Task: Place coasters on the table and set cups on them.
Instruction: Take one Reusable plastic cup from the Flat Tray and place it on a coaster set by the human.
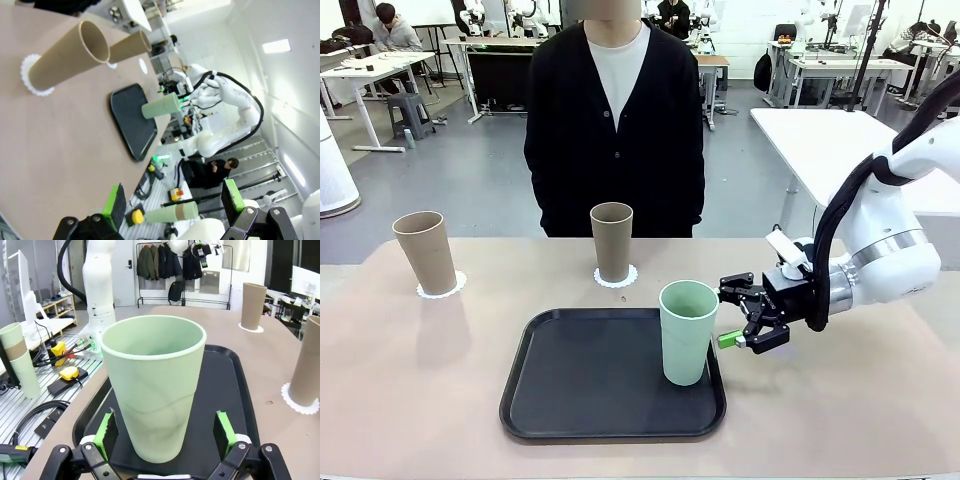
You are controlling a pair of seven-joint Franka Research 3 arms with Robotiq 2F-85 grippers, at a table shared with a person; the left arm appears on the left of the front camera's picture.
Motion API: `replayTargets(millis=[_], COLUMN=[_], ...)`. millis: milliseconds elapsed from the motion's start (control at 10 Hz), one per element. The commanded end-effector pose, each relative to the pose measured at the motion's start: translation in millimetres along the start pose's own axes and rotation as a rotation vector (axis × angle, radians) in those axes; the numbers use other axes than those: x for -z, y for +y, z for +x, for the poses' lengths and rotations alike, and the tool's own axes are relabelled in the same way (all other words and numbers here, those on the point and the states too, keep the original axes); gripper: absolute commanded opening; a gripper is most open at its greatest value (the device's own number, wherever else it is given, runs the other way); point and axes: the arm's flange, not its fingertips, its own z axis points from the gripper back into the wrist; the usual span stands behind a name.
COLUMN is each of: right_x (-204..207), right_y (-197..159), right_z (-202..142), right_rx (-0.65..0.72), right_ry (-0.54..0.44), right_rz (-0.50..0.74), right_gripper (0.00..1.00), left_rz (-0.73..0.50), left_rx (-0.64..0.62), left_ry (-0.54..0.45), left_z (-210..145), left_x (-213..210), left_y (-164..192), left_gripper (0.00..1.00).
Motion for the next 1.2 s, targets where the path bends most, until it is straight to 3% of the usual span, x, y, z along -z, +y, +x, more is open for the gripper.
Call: replayTargets(millis=[0, 1100], right_x=[10, 53], right_y=[-6, -14], right_z=[-5, -23], right_rx=[-0.013, 0.023], right_ry=[0.002, 0.028], right_rz=[0.002, 0.083], right_gripper=[1.0, 1.0], left_rz=[0.008, 0.008], left_rx=[-0.014, -0.014], left_ry=[-0.001, -0.001], left_z=[0, 0], left_x=[-1, -1], left_y=[-1, -1], left_gripper=[1.0, 1.0])
